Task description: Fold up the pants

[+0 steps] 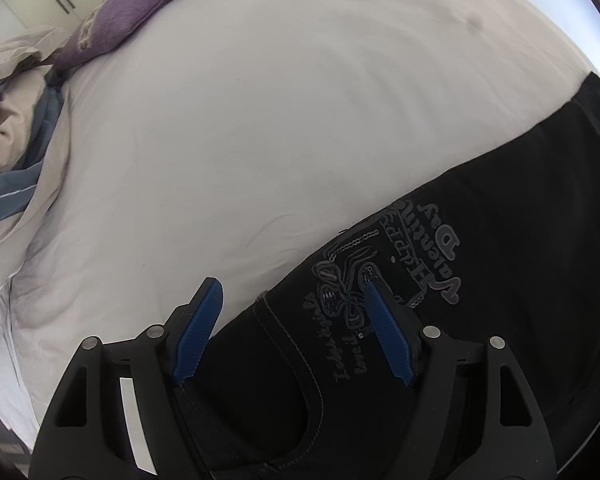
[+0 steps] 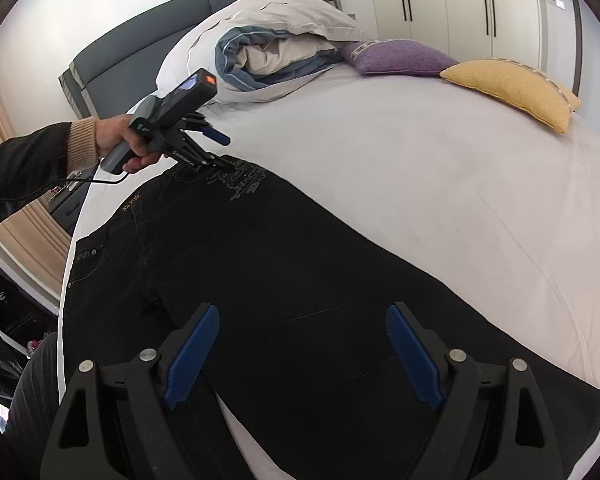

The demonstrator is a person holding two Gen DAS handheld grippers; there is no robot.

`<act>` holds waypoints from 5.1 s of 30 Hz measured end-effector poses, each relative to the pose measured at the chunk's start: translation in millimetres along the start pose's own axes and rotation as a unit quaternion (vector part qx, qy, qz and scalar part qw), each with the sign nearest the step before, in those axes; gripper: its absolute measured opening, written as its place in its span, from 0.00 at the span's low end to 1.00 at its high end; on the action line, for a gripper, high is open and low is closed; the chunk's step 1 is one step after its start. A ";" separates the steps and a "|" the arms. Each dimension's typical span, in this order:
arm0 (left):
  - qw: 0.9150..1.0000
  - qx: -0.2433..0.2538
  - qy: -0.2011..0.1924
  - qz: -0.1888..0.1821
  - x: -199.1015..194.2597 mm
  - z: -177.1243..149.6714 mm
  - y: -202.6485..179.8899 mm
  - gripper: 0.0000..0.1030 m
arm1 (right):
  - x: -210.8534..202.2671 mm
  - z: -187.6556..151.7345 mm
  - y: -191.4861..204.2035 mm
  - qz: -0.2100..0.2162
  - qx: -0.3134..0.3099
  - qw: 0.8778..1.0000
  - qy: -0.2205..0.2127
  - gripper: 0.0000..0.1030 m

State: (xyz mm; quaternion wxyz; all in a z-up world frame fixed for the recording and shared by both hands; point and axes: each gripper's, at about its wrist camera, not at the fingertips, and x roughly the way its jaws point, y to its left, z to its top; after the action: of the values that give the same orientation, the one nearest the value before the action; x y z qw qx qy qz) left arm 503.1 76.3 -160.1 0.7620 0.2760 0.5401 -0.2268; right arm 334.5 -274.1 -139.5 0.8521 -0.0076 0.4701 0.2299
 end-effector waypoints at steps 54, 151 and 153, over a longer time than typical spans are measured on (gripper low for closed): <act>0.988 0.004 -0.147 0.046 -88.1 -97.1 -42.9 0.08 | 133.3 115.1 65.2 0.003 -0.168 0.982 0.091 0.04; 0.985 -0.108 -0.062 0.118 -97.9 -315.4 -192.8 0.44 | 60.6 -138.2 347.4 -0.099 -0.298 0.945 0.092 0.38; 0.983 -0.116 -0.071 0.126 -111.8 -307.3 -195.0 0.44 | 40.6 -136.7 337.0 -0.070 -0.255 0.961 0.084 0.63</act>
State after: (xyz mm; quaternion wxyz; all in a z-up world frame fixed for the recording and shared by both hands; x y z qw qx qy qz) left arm 128.1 140.9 -169.6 0.8475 0.2353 0.4684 -0.0837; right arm 109.4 11.6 -180.0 0.7932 -0.2769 0.4642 0.2806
